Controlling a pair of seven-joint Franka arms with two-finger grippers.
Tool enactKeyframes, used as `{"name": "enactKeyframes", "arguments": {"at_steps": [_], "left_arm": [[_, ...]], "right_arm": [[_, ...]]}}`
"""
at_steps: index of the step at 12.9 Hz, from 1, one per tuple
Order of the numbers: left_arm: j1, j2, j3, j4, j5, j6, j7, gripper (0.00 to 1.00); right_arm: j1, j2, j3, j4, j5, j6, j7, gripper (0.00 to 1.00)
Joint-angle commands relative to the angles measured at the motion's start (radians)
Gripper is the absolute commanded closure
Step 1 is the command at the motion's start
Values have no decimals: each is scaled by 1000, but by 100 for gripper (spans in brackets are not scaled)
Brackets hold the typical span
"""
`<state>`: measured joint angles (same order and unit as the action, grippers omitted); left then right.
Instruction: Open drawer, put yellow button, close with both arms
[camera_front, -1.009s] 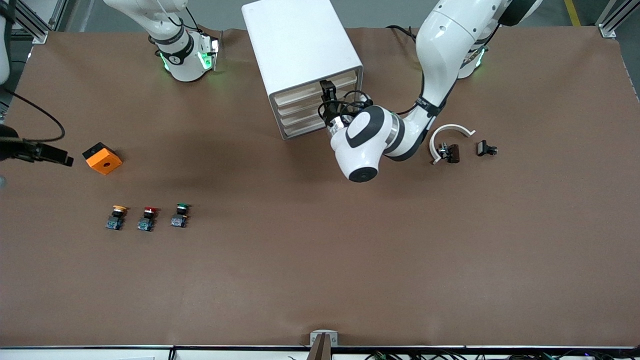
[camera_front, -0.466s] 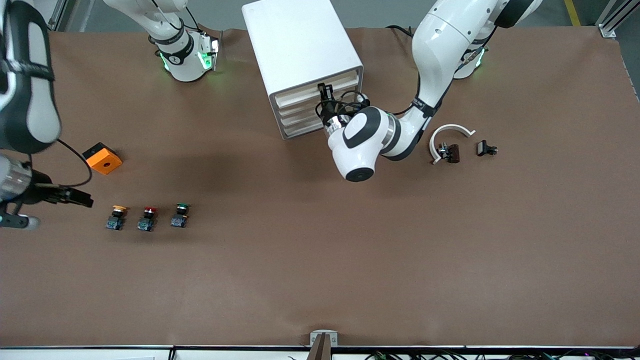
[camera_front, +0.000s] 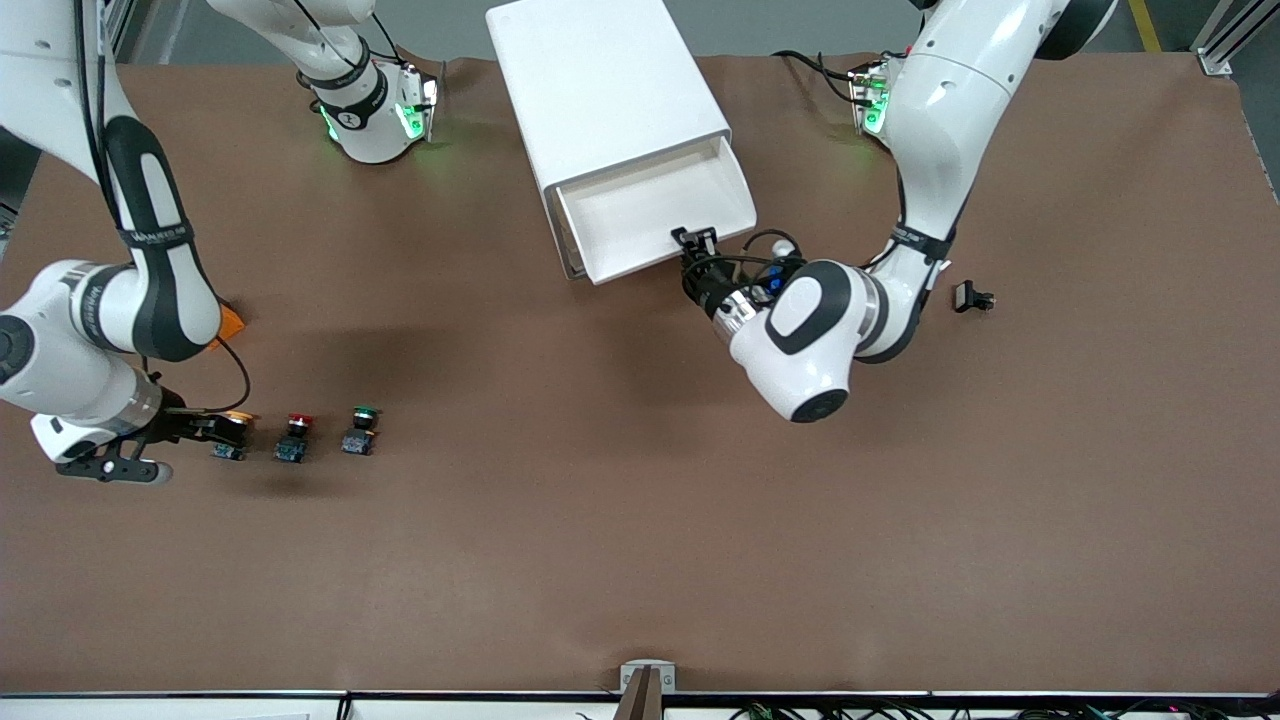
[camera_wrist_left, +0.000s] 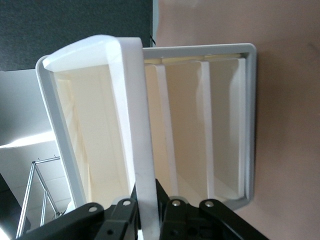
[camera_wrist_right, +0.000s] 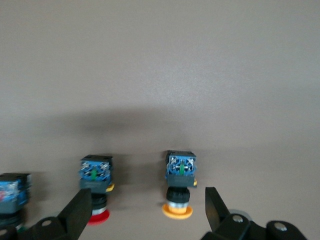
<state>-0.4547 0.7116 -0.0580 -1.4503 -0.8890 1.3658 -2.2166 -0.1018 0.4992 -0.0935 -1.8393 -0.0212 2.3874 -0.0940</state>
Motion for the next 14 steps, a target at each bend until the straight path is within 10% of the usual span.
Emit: {"name": "enactKeyframes", "arguments": {"at_steps": [1,3,5,6,9,14], "left_arm": [[10,6,55,36,5,44,93,100],[10,17,60,47,5,70,123,100],[8,25,60,53,7,78,124,22],[11,19,60,54,7,78,123,0],[19,17,86,100,56,78,147,0],[7,-1,89,198,471,87,358,0]], "right_arm": [[-44,47,11,8,-19,45,-49,0],[-59,79,11,11,-19,82,-64,0],[-64,97,12,15,-14,87,-64,0],[-65,101,12,14,-10,101,-63,0],[-67,125,14,19,-3,110,-52,0],[-67,145,14,23,50,118,-50,0]]}}
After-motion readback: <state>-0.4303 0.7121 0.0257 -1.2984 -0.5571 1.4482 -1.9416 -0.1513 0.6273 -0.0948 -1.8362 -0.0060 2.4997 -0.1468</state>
